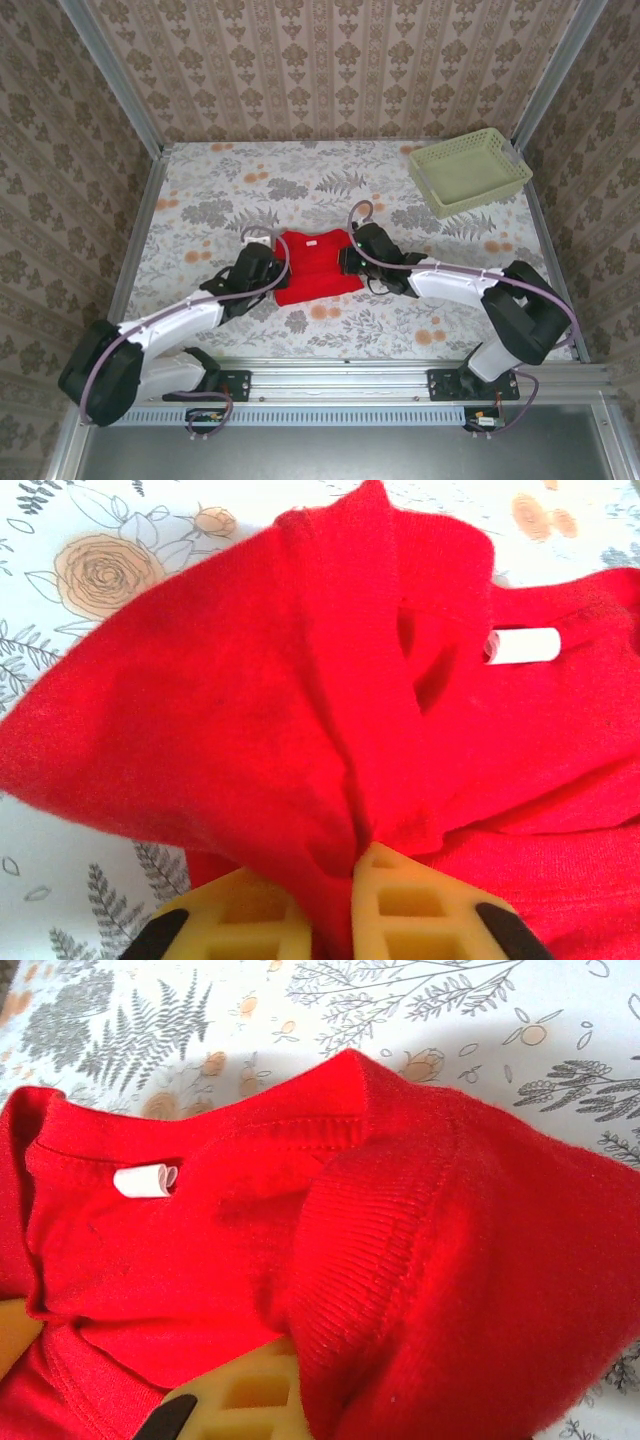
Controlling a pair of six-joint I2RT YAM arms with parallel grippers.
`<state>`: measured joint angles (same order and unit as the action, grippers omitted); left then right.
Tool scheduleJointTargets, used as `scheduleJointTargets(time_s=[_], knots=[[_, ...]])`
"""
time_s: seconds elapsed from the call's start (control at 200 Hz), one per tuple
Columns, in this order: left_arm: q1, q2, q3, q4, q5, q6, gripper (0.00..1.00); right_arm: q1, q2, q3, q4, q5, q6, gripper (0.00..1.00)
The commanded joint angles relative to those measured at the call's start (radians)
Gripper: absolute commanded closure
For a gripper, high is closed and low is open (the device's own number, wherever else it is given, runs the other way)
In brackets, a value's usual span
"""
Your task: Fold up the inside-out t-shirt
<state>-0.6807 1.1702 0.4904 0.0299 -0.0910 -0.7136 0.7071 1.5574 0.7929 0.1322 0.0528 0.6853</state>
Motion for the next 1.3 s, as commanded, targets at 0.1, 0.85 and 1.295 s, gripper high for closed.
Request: scheduleJointTargets(time_s=[0.1, 0.85, 1.295], knots=[[0.064, 0.136, 0.135, -0.238, -0.067, -0.013, 0.64, -0.043, 0.076, 0.115, -0.194, 0.125, 0.011, 0.71], [-0.19, 0.437, 0.469, -0.495, -0.101, -0.103, 0.33, -0.078, -0.334, -0.049, -0.53, 0.266, 0.103, 0.23], [0.361, 0.558, 0.682, -0.706, -0.227, 0.328, 0.24, -0.159, -0.538, -0.107, -0.584, 0.262, 0.081, 0.19]])
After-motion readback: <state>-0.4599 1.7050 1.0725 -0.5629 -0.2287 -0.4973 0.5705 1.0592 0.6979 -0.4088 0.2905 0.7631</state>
